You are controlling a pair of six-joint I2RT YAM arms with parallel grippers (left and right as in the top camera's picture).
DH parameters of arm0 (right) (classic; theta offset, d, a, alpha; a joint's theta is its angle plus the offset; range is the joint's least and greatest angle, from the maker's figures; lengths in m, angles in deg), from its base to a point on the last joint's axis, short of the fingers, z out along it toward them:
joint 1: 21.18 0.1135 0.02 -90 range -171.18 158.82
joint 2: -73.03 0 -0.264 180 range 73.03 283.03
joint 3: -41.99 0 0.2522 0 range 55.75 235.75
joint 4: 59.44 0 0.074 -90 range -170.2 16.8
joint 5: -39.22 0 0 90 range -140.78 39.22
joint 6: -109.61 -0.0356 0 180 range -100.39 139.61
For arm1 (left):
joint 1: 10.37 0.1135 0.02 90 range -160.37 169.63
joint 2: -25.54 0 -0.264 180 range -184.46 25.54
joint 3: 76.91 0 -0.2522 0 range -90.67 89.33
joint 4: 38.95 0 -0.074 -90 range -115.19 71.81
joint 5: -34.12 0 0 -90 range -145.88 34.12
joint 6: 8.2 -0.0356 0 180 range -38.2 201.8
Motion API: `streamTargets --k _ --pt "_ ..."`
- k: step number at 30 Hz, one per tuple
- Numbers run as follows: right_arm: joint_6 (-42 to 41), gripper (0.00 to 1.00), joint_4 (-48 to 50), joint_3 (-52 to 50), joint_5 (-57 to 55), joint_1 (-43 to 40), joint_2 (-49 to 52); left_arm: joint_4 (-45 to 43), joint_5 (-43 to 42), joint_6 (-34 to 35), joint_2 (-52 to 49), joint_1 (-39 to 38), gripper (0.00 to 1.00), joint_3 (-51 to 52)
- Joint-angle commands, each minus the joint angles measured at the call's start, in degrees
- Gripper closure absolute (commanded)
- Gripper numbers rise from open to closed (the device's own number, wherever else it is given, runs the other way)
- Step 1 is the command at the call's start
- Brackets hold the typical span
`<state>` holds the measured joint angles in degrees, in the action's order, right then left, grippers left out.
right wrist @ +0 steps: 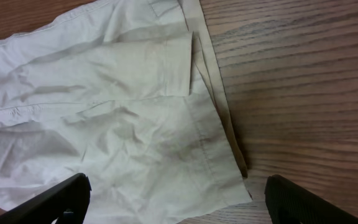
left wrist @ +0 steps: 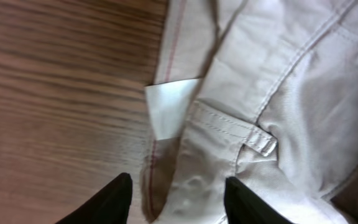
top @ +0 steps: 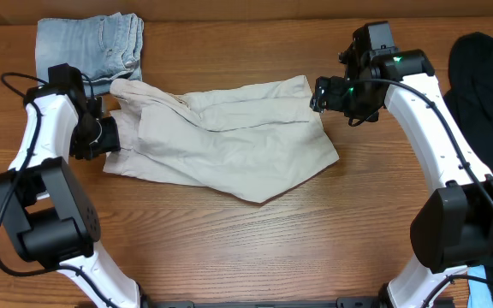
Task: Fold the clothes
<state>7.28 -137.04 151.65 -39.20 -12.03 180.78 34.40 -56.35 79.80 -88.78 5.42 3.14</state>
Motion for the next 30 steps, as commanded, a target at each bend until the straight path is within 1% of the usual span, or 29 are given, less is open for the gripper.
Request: streamTargets --k 1,2,4,5,9,13,15,18,22,25,30 --pt "0.42 0.06 0.59 0.85 -0.37 0.13 -0.79 -0.07 -2.86 -3.39 -2.21 -0.20 0.53 0.28" --pt "0.42 0.06 0.70 0.85 -0.37 0.11 -0.79 0.11 -3.26 -3.41 -2.32 -0.20 0.58 0.28" --pt "0.39 0.06 0.74 0.85 -0.37 0.11 -0.79 0.61 -3.65 -3.37 -2.34 -0.22 0.73 0.28" --pt "0.42 0.06 0.74 0.85 -0.37 0.11 -0.79 1.09 -3.65 -3.37 -2.34 -0.22 0.77 0.28" --pt "0.42 0.06 1.03 0.85 -0.37 0.11 -0.79 2.36 -3.82 -3.08 -2.36 -0.22 0.82 0.28" --pt "0.42 0.06 1.18 0.85 -0.37 0.11 -0.79 4.15 -4.04 -2.12 -2.36 -0.22 0.96 0.28" --pt "0.42 0.06 1.16 0.85 -0.37 0.11 -0.79 5.92 -3.58 -0.50 -2.36 -0.17 0.96 0.28" --pt "0.42 0.06 1.14 0.85 -0.37 0.11 -0.79 10.75 -1.92 5.11 -2.21 0.81 0.96 0.13" --pt "0.42 0.06 1.70 0.85 -0.37 0.11 -0.79 16.87 -1.92 10.03 -1.07 2.27 0.96 0.04" --pt "0.42 0.06 2.01 0.85 -0.37 0.11 -0.79 19.12 -1.86 10.38 0.17 2.67 0.96 0.04" --pt "0.66 0.06 1.70 0.85 -0.35 0.11 -0.79 18.27 1.84 10.36 0.33 2.67 0.96 0.92"
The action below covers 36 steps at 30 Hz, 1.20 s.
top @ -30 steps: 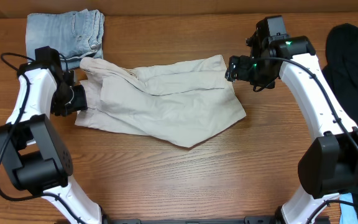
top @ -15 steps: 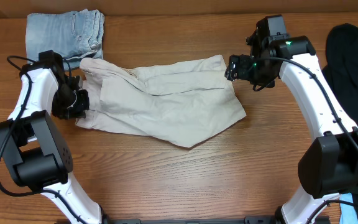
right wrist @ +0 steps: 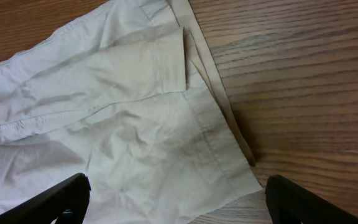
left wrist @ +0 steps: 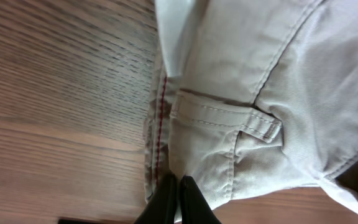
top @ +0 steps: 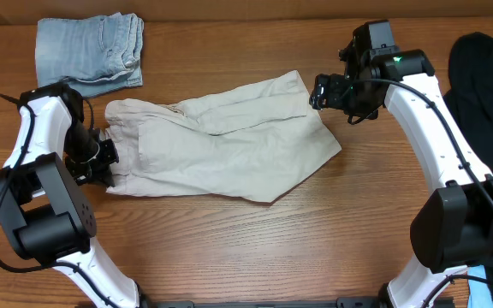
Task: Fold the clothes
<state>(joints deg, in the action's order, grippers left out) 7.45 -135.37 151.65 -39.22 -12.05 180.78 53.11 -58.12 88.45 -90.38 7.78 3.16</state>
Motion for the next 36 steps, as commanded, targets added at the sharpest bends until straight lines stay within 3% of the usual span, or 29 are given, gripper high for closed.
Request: streamTargets --k 1,2,9,14,19,28,33,36 --pt "0.50 0.06 -0.13 0.85 -0.35 0.13 -0.79 -0.94 4.22 1.73 1.92 0.31 0.89 1.49" --pt "0.50 0.06 -0.26 0.85 -0.35 0.13 -0.79 -1.49 4.31 1.73 1.92 0.31 0.80 2.14" --pt "0.72 0.05 -0.35 0.85 -0.33 0.13 -0.79 -8.92 3.89 0.81 1.95 0.31 0.46 3.98" --pt "1.79 0.05 -1.22 0.85 -0.39 0.13 -0.79 -16.63 -0.28 -6.80 1.95 0.31 0.34 3.98" --pt "1.75 0.03 -1.68 0.85 -0.50 0.13 -0.79 -23.74 -4.13 -9.97 1.92 0.31 0.27 5.27" --pt "1.75 0.03 -1.16 0.85 -0.50 0.15 -0.79 -32.63 -6.45 -10.51 1.92 0.31 0.39 13.86" --pt "1.75 0.04 -0.59 0.85 -0.50 0.15 -0.79 -34.01 -9.49 -10.32 1.92 0.31 0.78 16.35" --pt "1.75 0.04 -0.48 0.85 -0.48 0.15 -0.79 -33.62 -9.55 -9.70 1.95 0.31 0.96 16.20"
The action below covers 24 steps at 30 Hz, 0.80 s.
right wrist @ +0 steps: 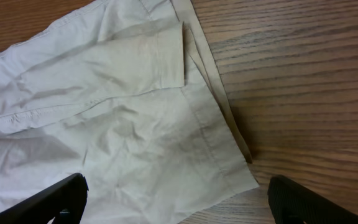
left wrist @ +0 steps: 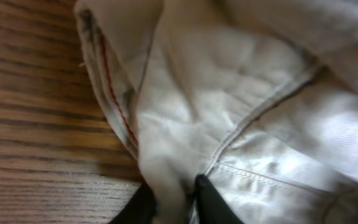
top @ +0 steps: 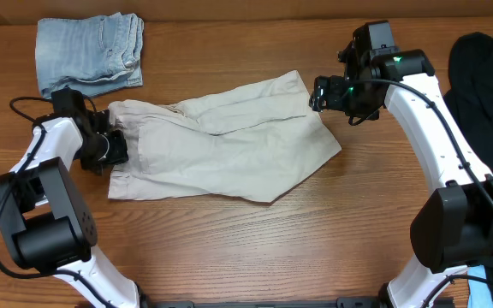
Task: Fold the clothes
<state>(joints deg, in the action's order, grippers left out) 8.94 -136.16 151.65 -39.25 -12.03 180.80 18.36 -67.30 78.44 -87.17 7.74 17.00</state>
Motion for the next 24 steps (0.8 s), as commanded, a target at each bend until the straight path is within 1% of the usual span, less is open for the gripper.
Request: streamTargets --k 1,4,6,9,10,12,13,15,16,20,24 --pt "0.26 0.04 0.31 0.85 -0.46 0.13 -0.81 1.86 -0.70 0.59 -1.27 0.35 0.96 2.01" --pt "0.28 0.07 0.61 0.85 0.00 0.13 -0.81 4.76 -2.21 0.79 -0.98 0.35 0.96 -0.37" --pt "0.28 0.10 1.22 0.85 1.05 0.13 -0.81 9.20 -2.25 0.83 -0.61 0.33 0.96 -4.26" --pt "0.28 0.23 2.71 0.81 2.32 0.15 -0.68 18.91 -2.16 1.01 0.04 -0.46 0.96 -12.48" --pt "0.26 0.31 3.43 0.81 2.47 0.20 -0.48 21.94 -1.95 1.01 0.35 -0.81 0.96 -15.50" --pt "0.26 0.53 5.14 0.81 3.32 0.28 0.24 28.13 -1.99 0.98 0.85 -1.68 0.96 -22.49" --pt "0.28 0.66 6.01 0.81 4.17 0.44 0.76 30.82 -2.12 1.01 1.18 -2.27 0.96 -25.92" --pt "0.28 0.87 7.48 0.81 6.14 0.76 2.23 34.91 -2.16 0.96 1.70 -3.72 0.96 -31.63" --pt "0.28 0.96 8.61 0.81 8.17 1.33 4.00 38.34 -2.14 0.66 2.23 -5.60 0.96 -37.03" --pt "0.28 0.96 9.79 0.81 9.62 2.97 7.37 42.73 -2.14 0.52 2.58 -10.73 0.96 -45.70" --pt "0.09 0.96 10.36 0.81 9.84 5.70 11.02 44.13 -2.10 0.55 2.58 -16.44 0.96 -49.86"
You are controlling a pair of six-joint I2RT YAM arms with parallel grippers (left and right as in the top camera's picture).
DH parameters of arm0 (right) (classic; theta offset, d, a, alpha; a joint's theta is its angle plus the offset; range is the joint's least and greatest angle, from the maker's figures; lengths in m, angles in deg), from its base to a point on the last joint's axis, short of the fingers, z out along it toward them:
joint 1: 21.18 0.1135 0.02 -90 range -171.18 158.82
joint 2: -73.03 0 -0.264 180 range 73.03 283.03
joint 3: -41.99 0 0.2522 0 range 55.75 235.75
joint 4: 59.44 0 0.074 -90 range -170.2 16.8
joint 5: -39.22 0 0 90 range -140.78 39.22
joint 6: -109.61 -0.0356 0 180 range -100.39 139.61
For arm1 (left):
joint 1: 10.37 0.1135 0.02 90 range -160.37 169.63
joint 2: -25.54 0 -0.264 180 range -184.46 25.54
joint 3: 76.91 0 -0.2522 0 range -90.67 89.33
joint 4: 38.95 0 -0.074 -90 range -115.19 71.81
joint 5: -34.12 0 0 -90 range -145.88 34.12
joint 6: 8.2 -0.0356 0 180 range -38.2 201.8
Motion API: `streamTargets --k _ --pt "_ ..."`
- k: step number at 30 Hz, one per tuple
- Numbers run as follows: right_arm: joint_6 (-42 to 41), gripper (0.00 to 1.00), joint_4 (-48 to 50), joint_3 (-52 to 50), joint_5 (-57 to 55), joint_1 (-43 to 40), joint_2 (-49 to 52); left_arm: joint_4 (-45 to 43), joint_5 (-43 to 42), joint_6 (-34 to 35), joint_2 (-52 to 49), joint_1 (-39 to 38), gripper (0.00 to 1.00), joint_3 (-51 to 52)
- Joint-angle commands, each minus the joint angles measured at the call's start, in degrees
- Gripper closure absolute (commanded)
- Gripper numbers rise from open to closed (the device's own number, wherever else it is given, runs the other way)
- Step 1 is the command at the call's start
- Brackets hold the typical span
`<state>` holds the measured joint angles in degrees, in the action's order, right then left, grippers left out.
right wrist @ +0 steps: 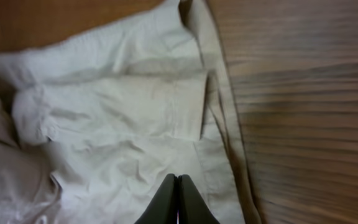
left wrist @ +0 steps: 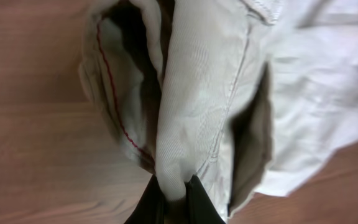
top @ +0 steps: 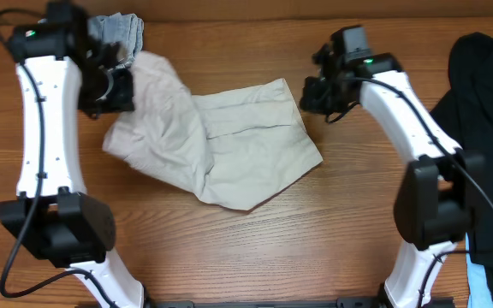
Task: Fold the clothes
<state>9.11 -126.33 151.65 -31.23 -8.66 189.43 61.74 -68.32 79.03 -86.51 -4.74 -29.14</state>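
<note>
Beige shorts (top: 255, 145) lie across the middle of the table, their left waist end raised off the wood. My left gripper (top: 116, 85) holds that end up, shut on a fold of the waistband (left wrist: 173, 155); in the left wrist view the cloth hangs from the left gripper (left wrist: 171, 194). My right gripper (top: 308, 96) is over the shorts' far right leg hem. In the right wrist view the right gripper (right wrist: 178, 186) is shut, its tips pressed together above the beige cloth (right wrist: 123, 124), with no fabric showing between them.
Folded blue jeans (top: 120, 27) lie at the far left corner, partly behind my left arm. A black garment (top: 478, 103) is heaped at the right edge. Bare wooden table (top: 332, 248) shows in front of the shorts.
My left gripper, still shut on the waistband, has gone from low at the shorts' left edge to higher and farther back, raising that end. My right gripper was wide open and is now shut.
My left gripper stood open at the waistband while the right hung open over the leg hem. A second later the left was shut on the waistband and the shorts lay flatter. It kept hold, and now the waist end hangs lifted.
</note>
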Motion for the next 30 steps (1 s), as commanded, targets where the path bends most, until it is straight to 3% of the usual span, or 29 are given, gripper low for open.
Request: streamTargets --k 1,10,22,30 --pt "-0.46 0.96 0.61 0.81 1.79 2.89 3.15 0.72 -1.03 -0.02 1.92 -5.25 0.96 -4.13" --pt "-10.54 0.96 2.10 0.81 -0.68 3.65 9.07 -0.24 -3.28 3.74 1.92 -13.14 0.96 -5.29" --pt "-13.79 0.96 1.84 0.33 -0.90 3.13 12.52 -11.10 -4.48 13.81 1.40 -26.62 0.96 -3.63" --pt "-13.81 0.96 2.01 0.50 3.93 1.16 11.47 -15.23 -2.03 19.71 -4.90 -31.91 0.96 -2.29"
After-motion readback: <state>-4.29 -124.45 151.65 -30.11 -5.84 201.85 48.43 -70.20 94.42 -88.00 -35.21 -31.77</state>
